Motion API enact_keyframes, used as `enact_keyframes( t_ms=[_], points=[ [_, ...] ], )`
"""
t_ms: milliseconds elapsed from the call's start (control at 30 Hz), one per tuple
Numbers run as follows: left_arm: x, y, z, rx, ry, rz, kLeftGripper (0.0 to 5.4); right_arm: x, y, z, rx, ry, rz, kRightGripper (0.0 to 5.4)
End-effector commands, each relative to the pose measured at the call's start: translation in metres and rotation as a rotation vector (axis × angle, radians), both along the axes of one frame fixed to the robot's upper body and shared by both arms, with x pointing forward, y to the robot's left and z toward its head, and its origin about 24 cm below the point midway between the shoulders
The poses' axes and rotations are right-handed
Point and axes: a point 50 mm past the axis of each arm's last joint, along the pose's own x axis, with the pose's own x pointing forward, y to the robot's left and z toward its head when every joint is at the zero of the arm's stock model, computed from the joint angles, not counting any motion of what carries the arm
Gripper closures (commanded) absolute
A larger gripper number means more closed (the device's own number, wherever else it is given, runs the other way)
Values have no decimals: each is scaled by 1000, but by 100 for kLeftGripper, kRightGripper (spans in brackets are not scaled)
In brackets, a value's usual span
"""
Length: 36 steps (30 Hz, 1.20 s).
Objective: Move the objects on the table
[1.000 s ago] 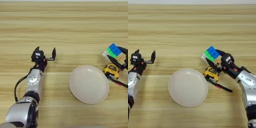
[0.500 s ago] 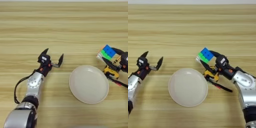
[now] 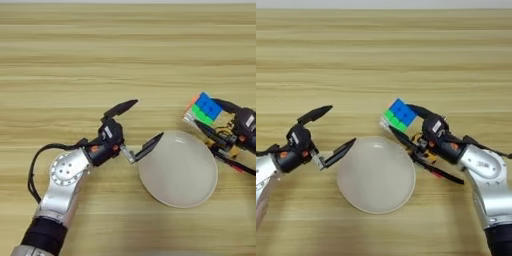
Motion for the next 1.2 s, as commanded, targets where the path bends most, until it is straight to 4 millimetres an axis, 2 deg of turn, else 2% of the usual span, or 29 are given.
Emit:
enact_keyframes(
  t_ms=[33, 333, 500, 733, 1200],
  points=[
    [-9, -1, 0, 7, 40, -41, 0, -10, 3, 4, -17, 2, 76, 204],
    [-31, -12, 8, -19, 98, -196, 0, -24, 6, 8, -60, 18, 167, 204],
    [-40, -16, 13, -10, 121, -283, 0, -28, 5, 17, -84, 24, 221, 204],
    [-43, -23, 17, 3, 114, -335, 0, -32, 2, 26, -128, 38, 291, 204],
    [-43, -29, 18, 12, 95, -342, 0, -49, -3, 29, -187, 132, 465, 204]
  ],
)
